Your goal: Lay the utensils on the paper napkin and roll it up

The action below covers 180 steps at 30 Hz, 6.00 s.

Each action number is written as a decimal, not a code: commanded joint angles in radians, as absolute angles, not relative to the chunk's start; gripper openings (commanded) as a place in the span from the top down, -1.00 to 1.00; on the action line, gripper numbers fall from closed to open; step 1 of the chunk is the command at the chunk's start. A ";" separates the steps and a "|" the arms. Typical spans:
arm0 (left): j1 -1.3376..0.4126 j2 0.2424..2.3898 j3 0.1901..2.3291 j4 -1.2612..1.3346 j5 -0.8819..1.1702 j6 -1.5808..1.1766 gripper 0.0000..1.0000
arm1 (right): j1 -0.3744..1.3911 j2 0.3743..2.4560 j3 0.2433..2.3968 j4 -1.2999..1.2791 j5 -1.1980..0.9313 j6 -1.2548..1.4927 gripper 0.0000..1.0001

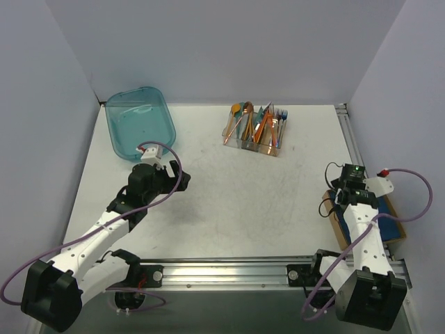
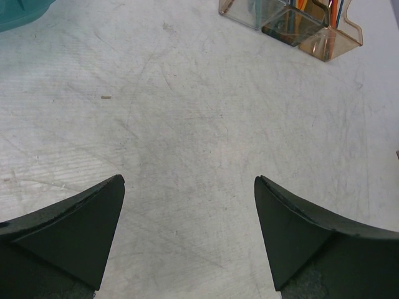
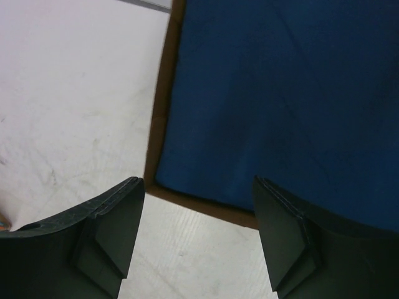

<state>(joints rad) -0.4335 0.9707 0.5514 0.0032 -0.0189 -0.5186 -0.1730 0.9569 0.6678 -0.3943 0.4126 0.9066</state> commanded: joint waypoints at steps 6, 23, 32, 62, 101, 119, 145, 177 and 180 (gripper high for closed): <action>-0.439 0.986 0.572 0.054 0.000 -0.532 -0.88 | -0.389 1.063 0.572 -0.275 0.244 0.815 -0.31; -0.439 1.009 0.580 0.051 -0.002 -0.531 -0.88 | -0.413 1.296 0.595 -0.233 0.368 0.893 0.13; -0.439 1.037 0.581 0.061 0.000 -0.528 -0.88 | -0.411 1.204 0.604 -0.278 0.399 0.910 0.63; -0.439 1.042 0.589 0.060 -0.026 -0.512 -0.88 | -0.040 1.035 0.853 -0.391 0.357 0.897 0.87; -0.417 1.021 0.580 0.067 -0.034 -0.492 -0.88 | 0.783 1.694 1.092 0.018 0.442 0.968 -0.07; -0.687 1.540 0.888 0.178 -0.025 -0.670 -0.91 | 0.336 1.687 1.293 0.049 0.230 0.396 0.06; -0.664 1.881 1.058 0.169 0.008 -0.653 -0.31 | 0.227 2.143 1.657 0.035 0.107 0.166 0.36; -0.664 1.631 1.054 0.060 -0.058 -0.566 -0.30 | 0.230 1.938 1.576 0.112 0.143 0.156 1.00; -0.664 1.596 1.016 0.057 -0.083 -0.554 -0.29 | 0.239 1.867 1.533 0.149 0.128 0.155 1.00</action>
<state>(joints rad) -0.6621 1.6566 1.0389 0.0689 -0.0452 -0.5831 0.2306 1.9995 1.5566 0.0814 0.1154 0.1730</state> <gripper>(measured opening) 0.649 0.102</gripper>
